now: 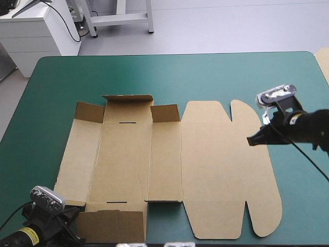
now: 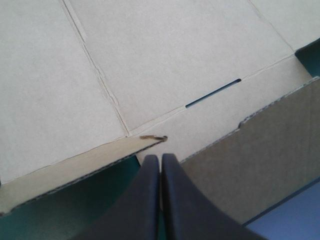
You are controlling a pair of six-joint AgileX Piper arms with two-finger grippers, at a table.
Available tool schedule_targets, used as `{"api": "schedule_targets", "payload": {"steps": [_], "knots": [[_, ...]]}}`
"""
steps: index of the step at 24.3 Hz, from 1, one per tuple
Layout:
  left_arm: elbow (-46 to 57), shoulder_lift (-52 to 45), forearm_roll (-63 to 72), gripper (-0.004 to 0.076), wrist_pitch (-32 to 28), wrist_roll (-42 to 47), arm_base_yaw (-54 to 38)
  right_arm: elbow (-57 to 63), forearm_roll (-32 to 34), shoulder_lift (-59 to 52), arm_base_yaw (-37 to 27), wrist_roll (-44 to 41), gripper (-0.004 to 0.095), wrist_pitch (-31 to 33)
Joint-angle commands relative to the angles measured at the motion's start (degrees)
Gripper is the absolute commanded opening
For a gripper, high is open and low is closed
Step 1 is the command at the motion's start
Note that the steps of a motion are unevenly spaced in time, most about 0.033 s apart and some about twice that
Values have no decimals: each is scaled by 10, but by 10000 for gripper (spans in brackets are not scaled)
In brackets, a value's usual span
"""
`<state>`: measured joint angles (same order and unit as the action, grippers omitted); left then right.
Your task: Fold the box
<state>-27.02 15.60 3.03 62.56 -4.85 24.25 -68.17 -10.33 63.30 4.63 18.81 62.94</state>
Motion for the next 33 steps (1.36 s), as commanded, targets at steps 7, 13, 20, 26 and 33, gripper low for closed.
{"api": "schedule_targets", "payload": {"steps": [7, 13, 20, 26, 33], "knots": [[-13, 6, 4, -8, -30, -1, 3, 167, -8, -217, -6, -23, -15, -33], [-14, 6, 4, -8, -30, -1, 3, 262, -3, -296, -6, -38, -15, -33], [-124, 6, 89, -8, 27, 3, 3, 274, -3, -296, -6, -36, -15, -53], [-209, 53, 47, -8, 32, 7, 3, 274, -3, -295, -6, -33, -15, -79], [-264, 190, 20, -8, 26, 1, 3, 274, -3, -295, -6, -36, -15, -84]]}}
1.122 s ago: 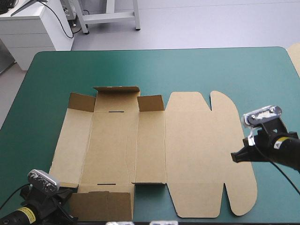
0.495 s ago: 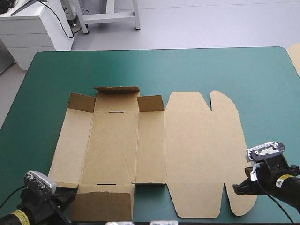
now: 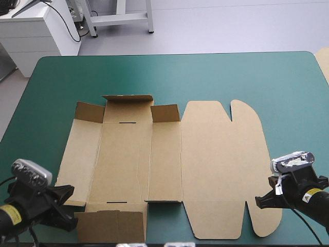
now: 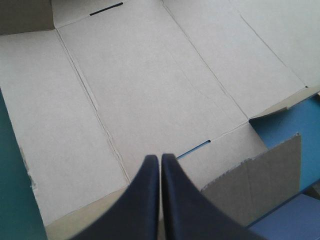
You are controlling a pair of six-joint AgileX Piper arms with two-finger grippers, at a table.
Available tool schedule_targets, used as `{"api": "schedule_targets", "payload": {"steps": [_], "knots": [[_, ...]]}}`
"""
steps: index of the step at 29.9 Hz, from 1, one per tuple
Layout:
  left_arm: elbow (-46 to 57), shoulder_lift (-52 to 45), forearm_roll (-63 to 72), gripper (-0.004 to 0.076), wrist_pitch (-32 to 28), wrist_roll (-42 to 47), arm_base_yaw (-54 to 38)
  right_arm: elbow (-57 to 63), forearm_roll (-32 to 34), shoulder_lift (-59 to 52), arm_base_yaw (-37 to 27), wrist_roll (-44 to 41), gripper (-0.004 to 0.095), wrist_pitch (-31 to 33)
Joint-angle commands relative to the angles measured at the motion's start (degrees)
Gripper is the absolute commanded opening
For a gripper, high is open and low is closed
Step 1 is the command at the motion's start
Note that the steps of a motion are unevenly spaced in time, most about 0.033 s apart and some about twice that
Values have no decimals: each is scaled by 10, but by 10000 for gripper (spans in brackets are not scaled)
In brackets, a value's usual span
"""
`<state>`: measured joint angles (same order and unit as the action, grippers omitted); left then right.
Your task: Fold the box
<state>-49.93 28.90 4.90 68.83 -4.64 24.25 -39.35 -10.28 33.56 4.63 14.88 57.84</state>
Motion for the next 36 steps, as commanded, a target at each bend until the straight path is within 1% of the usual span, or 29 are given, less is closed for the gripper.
{"api": "schedule_targets", "payload": {"steps": [1, 4, 7, 9, 11, 15, 19, 22, 24, 27, 31, 34, 36], "knots": [[-43, 74, 0, -8, -38, -7, 3, -14, -4, 2, -6, 3, -15, -36], [-67, 130, -24, -7, -58, -27, 3, -14, -6, 2, -6, 3, -15, -37], [-84, 185, -53, -3, -75, -27, 3, -14, -6, 2, -6, 3, -15, -39], [-94, 215, -54, 17, -79, -31, 3, -14, -6, 2, -6, 3, -15, -46], [-105, 244, -38, 17, -82, -57, 3, -14, -6, 2, -6, 3, -15, -55], [-117, 286, -31, 17, -90, -75, 3, -14, -10, 2, -6, 3, -15, -59], [-125, 318, -13, 18, -119, -87, 2, -14, -10, 2, -6, 5, -15, -60], [-127, 336, -1, 18, -126, -97, -19, -14, -10, 2, -6, 5, -15, -60], [-127, 345, 23, 18, -124, -115, -47, -14, -8, 2, -6, 5, -15, -59], [-127, 356, 109, 18, -107, -190, -125, -14, -8, 2, -6, 5, -15, -59], [-127, 359, 251, 17, -49, -314, -258, -14, -8, 2, -6, 5, -15, -59], [-127, 359, 317, 17, 7, -373, -356, -14, -8, 2, -6, 5, -15, -58], [-127, 359, 336, 17, 24, -382, -416, -14, -8, 2, -6, 5, -15, -58]]}}
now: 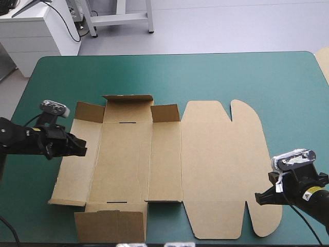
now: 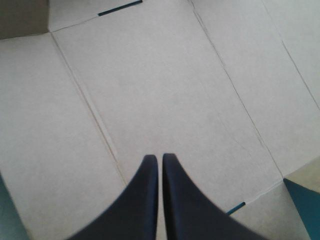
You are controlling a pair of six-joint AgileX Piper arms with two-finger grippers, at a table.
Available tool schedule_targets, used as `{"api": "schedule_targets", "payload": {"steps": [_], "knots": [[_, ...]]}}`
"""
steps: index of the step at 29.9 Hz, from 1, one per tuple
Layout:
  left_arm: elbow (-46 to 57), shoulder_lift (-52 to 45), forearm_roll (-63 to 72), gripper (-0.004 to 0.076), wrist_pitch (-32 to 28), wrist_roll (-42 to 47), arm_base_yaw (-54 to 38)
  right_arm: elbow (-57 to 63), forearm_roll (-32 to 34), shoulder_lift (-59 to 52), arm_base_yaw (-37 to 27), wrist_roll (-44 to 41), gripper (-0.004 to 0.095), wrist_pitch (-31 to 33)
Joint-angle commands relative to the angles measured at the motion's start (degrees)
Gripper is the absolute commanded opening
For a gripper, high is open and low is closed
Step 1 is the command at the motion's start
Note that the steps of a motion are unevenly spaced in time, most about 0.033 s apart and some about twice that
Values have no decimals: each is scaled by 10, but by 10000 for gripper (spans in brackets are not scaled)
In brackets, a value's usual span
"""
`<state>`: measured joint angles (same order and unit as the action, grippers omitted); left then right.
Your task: Fold the box
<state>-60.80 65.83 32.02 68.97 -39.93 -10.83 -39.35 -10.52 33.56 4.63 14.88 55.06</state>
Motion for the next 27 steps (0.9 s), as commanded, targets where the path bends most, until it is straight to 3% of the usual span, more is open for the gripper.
{"api": "schedule_targets", "payload": {"steps": [1, 8, 16, 18, 23, 27], "knots": [[-19, -10, 70, 17, 21, -29, -96, -14, -6, 2, -6, 5, -15, -30], [-19, 4, 126, 17, 8, -42, -262, -14, -9, 2, -4, 5, -15, -26], [-19, 24, 68, 48, -42, -56, -287, -14, -6, 2, -4, 23, -15, -33], [-19, 31, 69, 119, -33, -60, -287, -14, -6, 2, -4, 26, -15, -30], [-19, 64, 82, 414, -33, -37, -287, -14, -5, 2, -4, 27, -15, -27], [-19, 106, 79, 516, -43, 1, -287, -14, -4, 2, -4, 33, -15, -28]]}}
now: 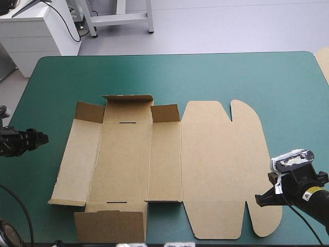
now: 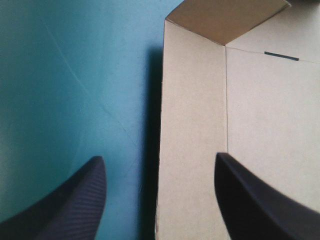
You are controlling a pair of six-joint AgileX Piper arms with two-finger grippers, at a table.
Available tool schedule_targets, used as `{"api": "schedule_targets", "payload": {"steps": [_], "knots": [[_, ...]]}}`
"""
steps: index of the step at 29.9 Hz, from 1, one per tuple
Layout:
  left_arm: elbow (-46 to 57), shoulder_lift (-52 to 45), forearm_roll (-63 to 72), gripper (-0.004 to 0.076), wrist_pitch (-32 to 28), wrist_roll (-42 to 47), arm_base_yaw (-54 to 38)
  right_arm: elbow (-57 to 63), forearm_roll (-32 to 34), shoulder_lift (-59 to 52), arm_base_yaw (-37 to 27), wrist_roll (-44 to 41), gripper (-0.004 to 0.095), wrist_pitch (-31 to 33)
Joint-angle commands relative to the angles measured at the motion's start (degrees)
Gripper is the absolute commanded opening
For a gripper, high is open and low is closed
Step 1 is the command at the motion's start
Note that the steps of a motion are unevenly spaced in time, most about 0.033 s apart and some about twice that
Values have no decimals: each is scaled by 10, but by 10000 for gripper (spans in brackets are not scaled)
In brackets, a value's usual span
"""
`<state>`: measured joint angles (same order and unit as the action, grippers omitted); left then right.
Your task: Fold the box
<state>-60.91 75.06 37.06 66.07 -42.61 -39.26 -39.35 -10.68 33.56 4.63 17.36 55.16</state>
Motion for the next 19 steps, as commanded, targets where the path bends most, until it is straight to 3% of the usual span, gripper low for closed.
{"api": "schedule_targets", "payload": {"steps": [1, 5, 10, 19], "knots": [[-18, 25, 32, 516, -20, 36, -2, -14, -2, 2, -4, 8, -15, -29], [-18, 91, 72, 516, 0, 44, -1, -14, -2, 2, -4, 10, -15, -28], [-18, 171, 75, 516, 82, 33, -1, -14, -2, 2, -4, 10, -15, -29], [-18, 194, 67, 516, 82, -6, 20, -14, -4, 2, -4, 10, -16, -30]]}}
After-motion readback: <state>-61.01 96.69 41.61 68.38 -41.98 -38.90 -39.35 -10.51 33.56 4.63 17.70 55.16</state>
